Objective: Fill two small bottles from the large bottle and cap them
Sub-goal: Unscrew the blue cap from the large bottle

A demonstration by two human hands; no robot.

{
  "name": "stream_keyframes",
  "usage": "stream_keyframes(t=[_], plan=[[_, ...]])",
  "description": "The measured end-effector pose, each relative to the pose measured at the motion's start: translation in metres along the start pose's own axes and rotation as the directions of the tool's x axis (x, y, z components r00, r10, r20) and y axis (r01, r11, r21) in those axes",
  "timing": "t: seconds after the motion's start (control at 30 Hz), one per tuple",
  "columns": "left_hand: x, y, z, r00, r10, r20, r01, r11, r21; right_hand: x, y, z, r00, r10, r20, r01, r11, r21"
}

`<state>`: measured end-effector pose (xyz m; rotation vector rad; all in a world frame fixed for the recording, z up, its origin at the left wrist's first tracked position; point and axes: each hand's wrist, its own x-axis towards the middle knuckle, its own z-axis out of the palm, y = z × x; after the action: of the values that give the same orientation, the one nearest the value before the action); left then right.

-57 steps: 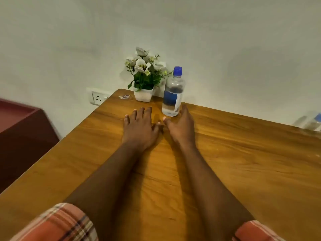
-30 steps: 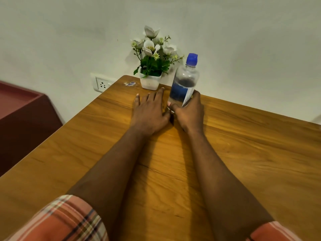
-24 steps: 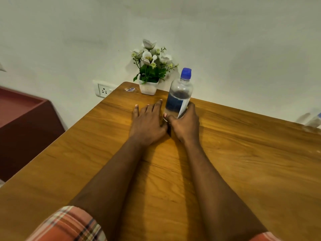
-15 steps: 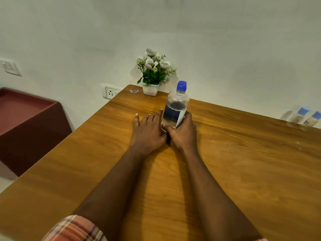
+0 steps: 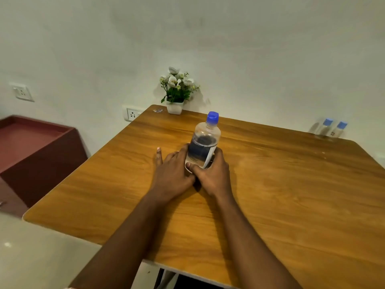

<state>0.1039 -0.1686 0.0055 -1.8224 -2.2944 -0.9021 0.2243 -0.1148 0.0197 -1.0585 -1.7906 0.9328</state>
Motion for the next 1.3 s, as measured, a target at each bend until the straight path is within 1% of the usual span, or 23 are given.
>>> stream_keyframes(t=[0.4, 0.67, 0.97, 1.07, 1.2, 1.23, 1.3], plan=[[-0.038, 0.017, -0.01, 0.999, 0.03, 0.026, -0.031, 0.999, 0.041, -0.042, -0.004, -0.019, 1.0, -0.012, 0.029, 0.013, 0.998, -0.056], [-0.041, 0.018, -0.013, 1.0, 0.002, 0.029, -0.003, 0.999, 0.044, -0.045, -0.006, -0.02, 0.998, -0.009, 0.059, 0.015, 0.995, -0.095], [-0.042, 0.018, -0.012, 1.0, -0.016, 0.021, 0.015, 0.999, 0.043, -0.042, -0.003, -0.019, 0.996, -0.02, 0.082, 0.025, 0.997, -0.066], [-0.042, 0.017, -0.013, 0.999, -0.014, 0.038, 0.013, 0.999, 0.034, -0.043, -0.002, -0.02, 0.992, -0.022, 0.123, 0.023, 1.0, -0.008], [-0.041, 0.016, -0.014, 0.999, -0.027, 0.043, 0.027, 1.0, 0.005, -0.044, -0.008, -0.038, 0.964, -0.028, 0.266, 0.01, 0.997, 0.07], [-0.041, 0.015, -0.015, 0.999, -0.029, 0.037, 0.03, 0.999, -0.016, -0.042, -0.012, -0.045, 0.959, 0.0, 0.283, -0.018, 0.998, 0.063], [-0.041, 0.015, -0.017, 0.999, -0.029, 0.026, 0.031, 0.997, -0.066, -0.035, -0.028, -0.061, 0.97, 0.053, 0.236, -0.049, 0.999, -0.022]])
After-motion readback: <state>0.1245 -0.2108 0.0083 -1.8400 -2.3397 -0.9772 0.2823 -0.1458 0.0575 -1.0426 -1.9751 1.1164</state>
